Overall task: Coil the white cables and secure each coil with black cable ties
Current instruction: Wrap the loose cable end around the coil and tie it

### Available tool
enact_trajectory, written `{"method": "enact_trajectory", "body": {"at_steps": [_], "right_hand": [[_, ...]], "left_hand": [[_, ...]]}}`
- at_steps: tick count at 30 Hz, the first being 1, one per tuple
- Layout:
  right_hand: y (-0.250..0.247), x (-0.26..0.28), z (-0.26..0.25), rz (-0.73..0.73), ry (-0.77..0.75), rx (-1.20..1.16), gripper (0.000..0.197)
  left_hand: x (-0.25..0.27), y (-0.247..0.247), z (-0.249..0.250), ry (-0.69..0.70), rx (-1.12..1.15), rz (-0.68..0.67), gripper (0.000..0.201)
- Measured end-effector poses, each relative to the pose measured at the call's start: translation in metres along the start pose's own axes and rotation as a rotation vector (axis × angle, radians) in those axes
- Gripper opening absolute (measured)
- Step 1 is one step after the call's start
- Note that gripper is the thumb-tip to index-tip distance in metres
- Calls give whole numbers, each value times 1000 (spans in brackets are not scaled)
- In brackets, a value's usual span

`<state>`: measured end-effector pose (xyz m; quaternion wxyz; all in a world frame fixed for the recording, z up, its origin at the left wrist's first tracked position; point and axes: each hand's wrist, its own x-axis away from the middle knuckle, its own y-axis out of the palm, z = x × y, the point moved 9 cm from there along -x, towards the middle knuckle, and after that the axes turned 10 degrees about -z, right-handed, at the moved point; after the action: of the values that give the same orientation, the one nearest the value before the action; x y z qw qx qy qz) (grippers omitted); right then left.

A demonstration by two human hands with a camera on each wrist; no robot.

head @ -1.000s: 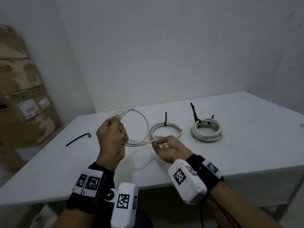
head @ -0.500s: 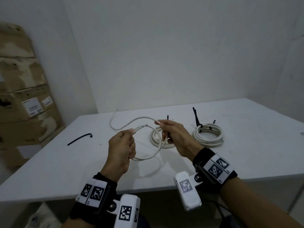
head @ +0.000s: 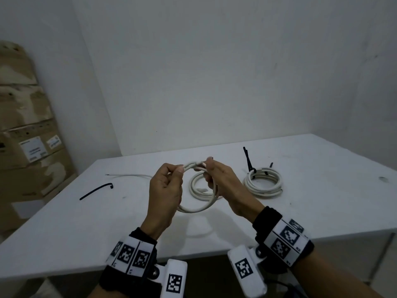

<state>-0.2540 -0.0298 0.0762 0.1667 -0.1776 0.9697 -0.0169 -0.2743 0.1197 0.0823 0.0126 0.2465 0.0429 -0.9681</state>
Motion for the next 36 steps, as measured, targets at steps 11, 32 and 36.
{"method": "enact_trajectory", "body": {"at_steps": [11, 32, 36], "right_hand": [[-21, 6, 8, -8, 4, -6, 19], [-29, -17, -35, -10, -198, 831, 18], [-39, -24, -47, 37, -171, 780, 33]], "left_hand": [[-5, 22, 11, 137, -477, -30, 19], [-31, 60, -7, -52, -337, -442, 27], [-47, 55, 2, -3, -247, -301, 22]]}}
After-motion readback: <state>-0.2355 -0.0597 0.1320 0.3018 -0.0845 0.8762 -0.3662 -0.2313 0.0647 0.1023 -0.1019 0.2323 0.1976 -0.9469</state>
